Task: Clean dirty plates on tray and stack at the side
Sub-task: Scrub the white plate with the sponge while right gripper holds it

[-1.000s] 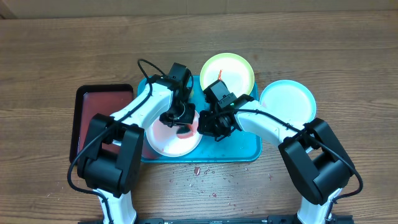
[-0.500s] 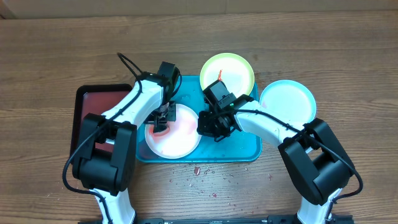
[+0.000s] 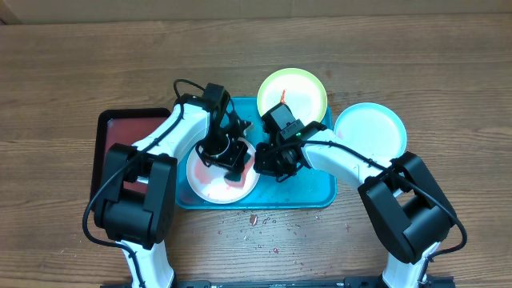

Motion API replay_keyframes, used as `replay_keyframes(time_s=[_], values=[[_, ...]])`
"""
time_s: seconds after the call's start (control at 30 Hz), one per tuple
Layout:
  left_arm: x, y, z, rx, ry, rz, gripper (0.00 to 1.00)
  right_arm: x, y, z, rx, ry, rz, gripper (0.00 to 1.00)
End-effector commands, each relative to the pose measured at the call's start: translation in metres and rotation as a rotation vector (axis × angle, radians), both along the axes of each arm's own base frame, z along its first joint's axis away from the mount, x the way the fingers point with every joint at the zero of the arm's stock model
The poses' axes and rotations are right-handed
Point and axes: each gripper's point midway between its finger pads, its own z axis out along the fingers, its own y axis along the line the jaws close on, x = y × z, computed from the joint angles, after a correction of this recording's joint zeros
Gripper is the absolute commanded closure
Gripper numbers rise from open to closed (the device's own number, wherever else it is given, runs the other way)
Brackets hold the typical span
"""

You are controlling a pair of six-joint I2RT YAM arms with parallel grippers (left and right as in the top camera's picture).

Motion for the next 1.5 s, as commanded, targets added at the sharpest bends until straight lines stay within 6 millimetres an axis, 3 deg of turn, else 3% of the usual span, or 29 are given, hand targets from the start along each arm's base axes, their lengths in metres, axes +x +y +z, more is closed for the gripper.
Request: replay_keyframes(time_s=[0.0,0.1,0.2,0.37,0.47,0.6,0.77,0.87,1.07,1.17,1.27,1.33,1.4,1.47], values=[[0.026,0.041,-0.018,0.279,-0.061,0.249,0.96,0.001,0.006,0.009,0.033,-0.013,0.014,0.96],[0.043,0.099,-0.015,0.604,-0.176,0.514,0.96,0.001,0.006,0.009,0.033,-0.015,0.013,0.96],[0.041,0.136,-0.003,0.809,-0.251,0.673,0.96,0.001,0.005,0.009,0.027,-0.018,0.012,0.96],[0.026,0.145,0.001,0.880,-0.212,0.664,0.96,0.002,0.004,0.008,0.022,-0.022,0.009,0.96],[0.010,0.128,-0.006,0.797,-0.102,0.520,0.96,0.003,0.004,0.008,0.018,-0.024,0.008,0.96],[-0.018,0.077,-0.014,0.482,0.074,0.189,0.96,0.003,0.004,0.008,0.019,-0.024,0.008,0.96],[-0.039,0.017,-0.001,0.074,0.144,-0.076,0.96,0.003,0.004,0.008,0.019,-0.024,0.008,0.96],[-0.035,0.002,0.003,-0.027,0.112,-0.118,0.96,0.002,0.004,0.008,0.017,-0.021,0.008,0.96],[-0.006,-0.007,-0.001,-0.047,0.014,-0.050,0.96,0.002,0.003,0.007,0.015,-0.019,0.008,0.96],[0.019,0.009,-0.011,0.086,-0.045,0.115,0.96,0.002,0.003,0.007,0.015,-0.019,0.008,0.96],[0.042,0.051,-0.019,0.349,-0.121,0.369,0.96,0.002,0.003,0.007,0.014,-0.019,0.008,0.96],[0.042,0.099,-0.015,0.614,-0.170,0.620,0.96,0.002,0.003,0.007,0.014,-0.019,0.008,0.96],[0.033,0.123,-0.008,0.748,-0.184,0.717,0.96,0.002,0.003,0.007,0.014,-0.019,0.008,0.96],[0.024,0.131,-0.005,0.802,-0.168,0.731,0.96,0.002,0.003,0.007,0.014,-0.019,0.008,0.96]])
